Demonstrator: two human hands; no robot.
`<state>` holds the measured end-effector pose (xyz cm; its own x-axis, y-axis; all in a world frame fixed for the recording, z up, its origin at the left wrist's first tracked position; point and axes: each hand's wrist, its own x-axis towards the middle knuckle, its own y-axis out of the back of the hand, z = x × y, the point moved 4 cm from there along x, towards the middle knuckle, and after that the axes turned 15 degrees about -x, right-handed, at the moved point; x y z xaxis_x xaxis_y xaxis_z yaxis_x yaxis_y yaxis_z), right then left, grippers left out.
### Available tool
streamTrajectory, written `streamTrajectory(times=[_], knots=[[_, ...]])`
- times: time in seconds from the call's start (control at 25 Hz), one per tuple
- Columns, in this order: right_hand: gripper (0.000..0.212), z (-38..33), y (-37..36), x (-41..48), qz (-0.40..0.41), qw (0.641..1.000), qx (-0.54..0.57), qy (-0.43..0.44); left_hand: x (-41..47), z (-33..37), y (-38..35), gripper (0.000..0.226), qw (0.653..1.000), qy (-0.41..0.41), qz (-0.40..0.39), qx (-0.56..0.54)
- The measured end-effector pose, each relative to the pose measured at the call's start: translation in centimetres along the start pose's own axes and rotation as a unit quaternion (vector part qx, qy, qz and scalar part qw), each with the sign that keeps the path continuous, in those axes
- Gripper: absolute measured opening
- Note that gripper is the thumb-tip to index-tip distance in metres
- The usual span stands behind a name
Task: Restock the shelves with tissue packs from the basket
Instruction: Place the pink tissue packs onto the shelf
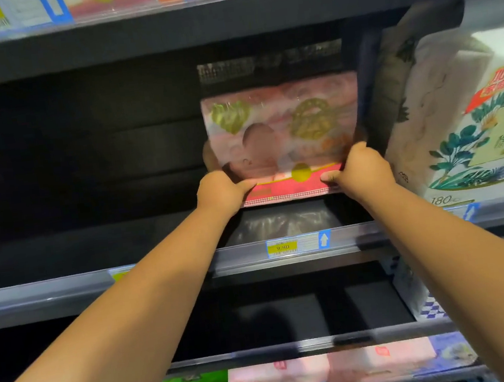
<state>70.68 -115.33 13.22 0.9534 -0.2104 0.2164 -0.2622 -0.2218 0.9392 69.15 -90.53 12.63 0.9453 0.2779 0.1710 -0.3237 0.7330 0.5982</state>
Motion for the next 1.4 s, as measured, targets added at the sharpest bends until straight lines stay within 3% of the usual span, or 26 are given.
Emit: streamTrajectory(times=[0.2, 0.36, 0.56, 0.68, 0.8, 1.04, 1.2, 1.4], knots=[[0.058, 0.2, -1.0, 2.4, -0.050, 0.998, -0.007, -0.024, 1.6, 0.5, -1.1, 0.050, 1.000, 0.002, -0.017, 0.023], [0.054, 0.4, -2.4, 4.4, -0.042, 0.998, -0.050, -0.022, 2.5, 1.1, -1.9, 0.073, 0.999, 0.003, -0.010, -0.034], [0.098, -0.2, -2.9, 6.2, -0.062, 0.998, 0.009, -0.025, 4.0, 1.1, -2.9, 0.085, 0.996, 0.038, -0.016, -0.080], [0.108, -0.2, -3.1, 7.1, -0.063, 0.998, 0.015, -0.009, 4.5, 0.9, -3.5, 0.085, 0.997, 0.045, -0.015, -0.068], [0.110, 0.0, -3.6, 7.7, -0.063, 0.997, 0.035, 0.005, 4.7, 0.6, -3.7, 0.098, 0.998, 0.035, 0.004, -0.061], [0.099, -0.1, -3.5, 6.9, -0.069, 0.997, -0.024, -0.016, 4.6, 0.3, -2.9, 0.095, 0.999, 0.030, -0.030, 0.009], [0.055, -0.3, -3.1, 4.7, -0.101, 0.989, -0.106, 0.018, 2.9, 0.7, 0.1, 0.093, 0.997, -0.043, -0.066, 0.029], [0.060, -1.4, -1.3, -0.4, -0.115, 0.990, -0.082, 0.026, -1.5, 1.0, 2.2, 0.070, 0.976, -0.114, -0.062, 0.176]])
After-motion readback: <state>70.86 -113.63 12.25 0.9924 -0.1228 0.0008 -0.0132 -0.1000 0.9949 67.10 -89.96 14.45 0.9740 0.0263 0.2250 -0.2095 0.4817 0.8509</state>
